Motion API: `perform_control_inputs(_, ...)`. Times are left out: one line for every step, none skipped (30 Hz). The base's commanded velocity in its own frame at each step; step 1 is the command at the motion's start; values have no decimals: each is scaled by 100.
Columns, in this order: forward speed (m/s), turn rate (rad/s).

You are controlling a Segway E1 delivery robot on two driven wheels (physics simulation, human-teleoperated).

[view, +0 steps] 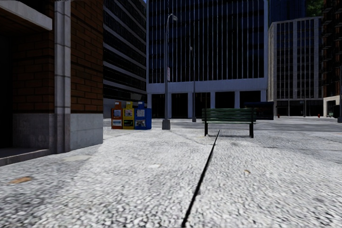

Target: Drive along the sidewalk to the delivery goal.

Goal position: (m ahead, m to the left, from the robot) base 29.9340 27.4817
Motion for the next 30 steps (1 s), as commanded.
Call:
perform_control_inputs(200,0)
perform_control_inputs(200,0)
perform_control_inputs(200,0)
perform_control_inputs(200,0)
perform_control_inputs(200,0)
perform_control_inputs(200,0)
perform_control_inputs(200,0)
perform_control_inputs(200,0)
perform_control_inputs(200,0)
perform_control_inputs(200,0)
perform_control_inputs(200,0)
perform_control_inputs(200,0)
perform_control_inputs(200,0)
perform_control_inputs(200,0)
perform_control_inputs(200,0)
perform_control_inputs(200,0)
perform_control_inputs(200,0)
perform_control_inputs(200,0)
perform_control_inputs(200,0)
perform_control_inputs(200,0)
perform_control_inputs(200,5)
perform_control_inputs(200,5)
perform_control_inputs(200,10)
perform_control_inputs(200,16)
perform_control_inputs(200,20)
perform_control_inputs(200,21)
perform_control_inputs(200,21)
perform_control_inputs(200,21)
perform_control_inputs(200,22)
perform_control_inputs(200,22)
